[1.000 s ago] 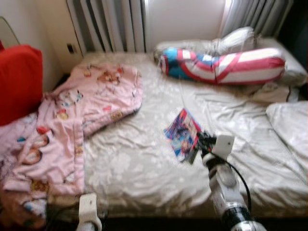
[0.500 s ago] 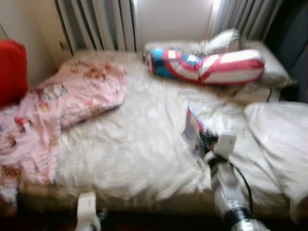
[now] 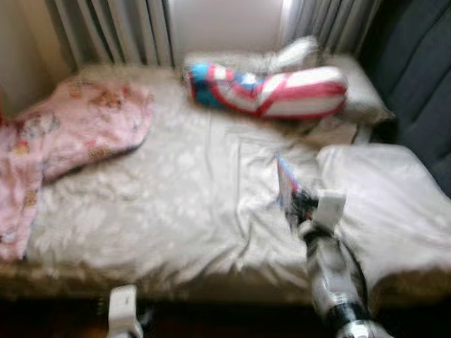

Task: Clean up the room

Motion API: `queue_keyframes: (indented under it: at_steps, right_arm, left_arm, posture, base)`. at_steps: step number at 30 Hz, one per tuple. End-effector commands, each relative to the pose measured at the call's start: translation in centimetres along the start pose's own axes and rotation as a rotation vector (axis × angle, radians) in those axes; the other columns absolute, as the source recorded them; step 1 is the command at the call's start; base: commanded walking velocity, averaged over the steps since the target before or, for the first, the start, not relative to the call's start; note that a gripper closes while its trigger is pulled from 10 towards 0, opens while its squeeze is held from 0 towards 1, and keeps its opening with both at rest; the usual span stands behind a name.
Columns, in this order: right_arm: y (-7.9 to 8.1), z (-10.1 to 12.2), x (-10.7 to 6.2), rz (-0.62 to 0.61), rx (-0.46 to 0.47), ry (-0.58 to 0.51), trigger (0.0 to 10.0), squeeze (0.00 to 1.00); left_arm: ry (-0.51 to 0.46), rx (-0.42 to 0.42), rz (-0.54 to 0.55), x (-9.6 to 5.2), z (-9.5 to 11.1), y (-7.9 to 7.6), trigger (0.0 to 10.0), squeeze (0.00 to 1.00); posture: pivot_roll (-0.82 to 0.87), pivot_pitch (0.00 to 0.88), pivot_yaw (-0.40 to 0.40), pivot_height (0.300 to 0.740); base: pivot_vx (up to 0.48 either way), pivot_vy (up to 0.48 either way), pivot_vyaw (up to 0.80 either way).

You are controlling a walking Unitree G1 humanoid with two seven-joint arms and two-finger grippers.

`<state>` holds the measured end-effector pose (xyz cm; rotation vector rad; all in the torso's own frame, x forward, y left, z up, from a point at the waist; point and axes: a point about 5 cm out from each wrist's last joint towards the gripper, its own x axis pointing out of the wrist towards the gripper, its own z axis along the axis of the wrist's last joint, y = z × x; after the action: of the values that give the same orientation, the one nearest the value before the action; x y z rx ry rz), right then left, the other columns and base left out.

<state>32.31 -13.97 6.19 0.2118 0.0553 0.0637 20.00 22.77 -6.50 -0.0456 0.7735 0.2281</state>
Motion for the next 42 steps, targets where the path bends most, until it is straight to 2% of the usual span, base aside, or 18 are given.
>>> queue_keyframes:
  at_steps: [1,35,42]
  right_arm:
    - [0.02,1.12,0.41,0.011,-0.007,-0.049,10.0,0.00]
    - [0.33,1.05,0.50,0.024,-0.008,-0.043,10.0,0.00]
    - [0.49,0.98,0.49,0.029,-0.008,-0.040,10.0,0.00]
  left_arm:
    - [0.015,-0.003,-0.017,-0.07,-0.45,-0.63,10.0,0.00]
    - [0.024,-0.020,-0.033,-0.11,-0.64,-0.71,10.0,0.00]
    - [0.023,-0.022,-0.034,-0.10,-0.62,-0.74,10.0,0.00]
  posture:
    - [-0.06,0.038,-0.027,0.740]
    - [-0.06,0.031,-0.029,0.740]
    - [-0.06,0.034,-0.030,0.740]
  base:
    - [0.000,0.000,0.00]
    - [0.000,0.000,0.00]
    - [0.259,0.000,0.00]
